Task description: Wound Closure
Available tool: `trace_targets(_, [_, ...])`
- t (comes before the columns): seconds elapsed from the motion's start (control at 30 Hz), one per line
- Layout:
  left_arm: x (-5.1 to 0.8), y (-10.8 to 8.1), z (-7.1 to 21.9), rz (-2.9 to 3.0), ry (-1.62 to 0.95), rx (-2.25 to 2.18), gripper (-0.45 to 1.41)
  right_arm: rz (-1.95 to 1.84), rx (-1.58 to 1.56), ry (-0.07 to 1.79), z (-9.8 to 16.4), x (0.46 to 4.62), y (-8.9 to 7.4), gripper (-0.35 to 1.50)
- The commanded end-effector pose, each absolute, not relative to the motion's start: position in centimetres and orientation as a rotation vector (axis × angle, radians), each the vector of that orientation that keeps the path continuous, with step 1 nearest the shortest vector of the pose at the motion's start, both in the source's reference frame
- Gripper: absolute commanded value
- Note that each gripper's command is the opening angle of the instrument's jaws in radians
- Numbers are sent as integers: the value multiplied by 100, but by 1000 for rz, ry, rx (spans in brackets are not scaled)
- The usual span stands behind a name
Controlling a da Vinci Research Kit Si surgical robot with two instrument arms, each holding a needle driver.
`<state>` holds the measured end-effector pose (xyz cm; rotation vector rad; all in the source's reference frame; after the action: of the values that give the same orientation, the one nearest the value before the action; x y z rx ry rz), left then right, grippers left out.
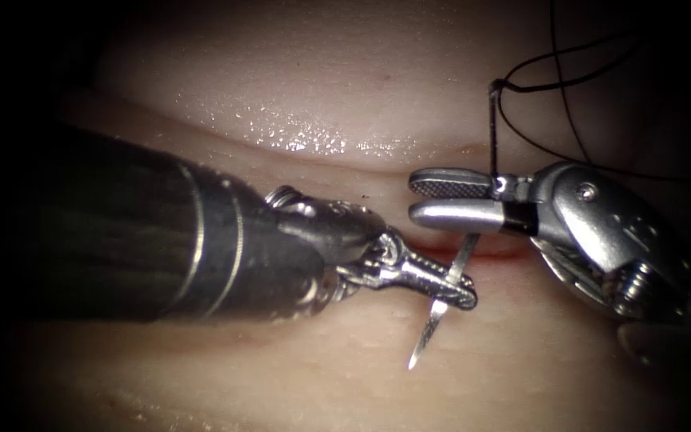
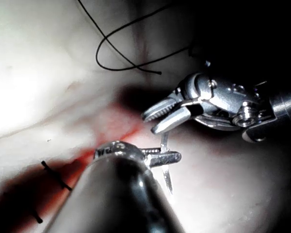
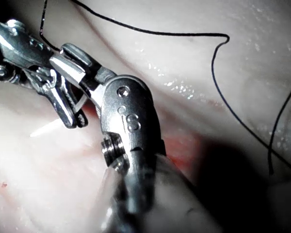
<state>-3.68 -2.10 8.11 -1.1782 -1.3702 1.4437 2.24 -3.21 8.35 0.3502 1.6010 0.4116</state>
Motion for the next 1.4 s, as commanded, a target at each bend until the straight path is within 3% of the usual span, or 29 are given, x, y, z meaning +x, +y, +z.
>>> trace_targets(0.03, [-373,-213,816,1444,-1377,-1182,-45,416,338,1591,839,230,-322,37])
trace_targets(0.07, [-371,-213,817,1447,-1380,-1180,-45,428,334,1582,839,230,-323,68])
trace_targets(0.1, [-371,-213,817,1440,-1380,-1188,-45,443,337,1573,838,231,-323,81])
trace_targets(0.17, [-369,-212,816,1428,-1368,-1200,-45,459,339,1562,836,231,-325,103])
trace_targets(0.27, [-369,-212,815,1413,-1353,-1214,-45,477,330,1547,833,233,-327,121])
trace_targets(0.43, [-368,-212,815,1402,-1313,-1215,-45,516,301,1510,827,236,-329,131])
trace_targets(0.7, [-367,-212,814,1414,-1226,-1255,-45,580,181,1404,817,237,-338,126])
trace_targets(0.93, [-364,-211,813,1403,-1187,-1288,-45,568,53,1323,805,238,-345,98])
trace_targets(1.07, [-364,-211,812,1381,-1198,-1312,-45,569,50,1316,805,237,-346,96])
trace_targets(1.3, [-362,-212,809,1364,-1212,-1335,-45,563,29,1325,806,237,-345,71])
trace_targets(1.33, [-361,-213,809,1362,-1213,-1337,-45,557,24,1325,807,237,-345,42])
trace_targets(1.37, [-360,-214,809,1362,-1216,-1338,-45,549,22,1329,809,236,-345,-35])
trace_targets(1.4, [-361,-214,808,1362,-1216,-1338,-45,545,26,1334,809,236,-345,-35])
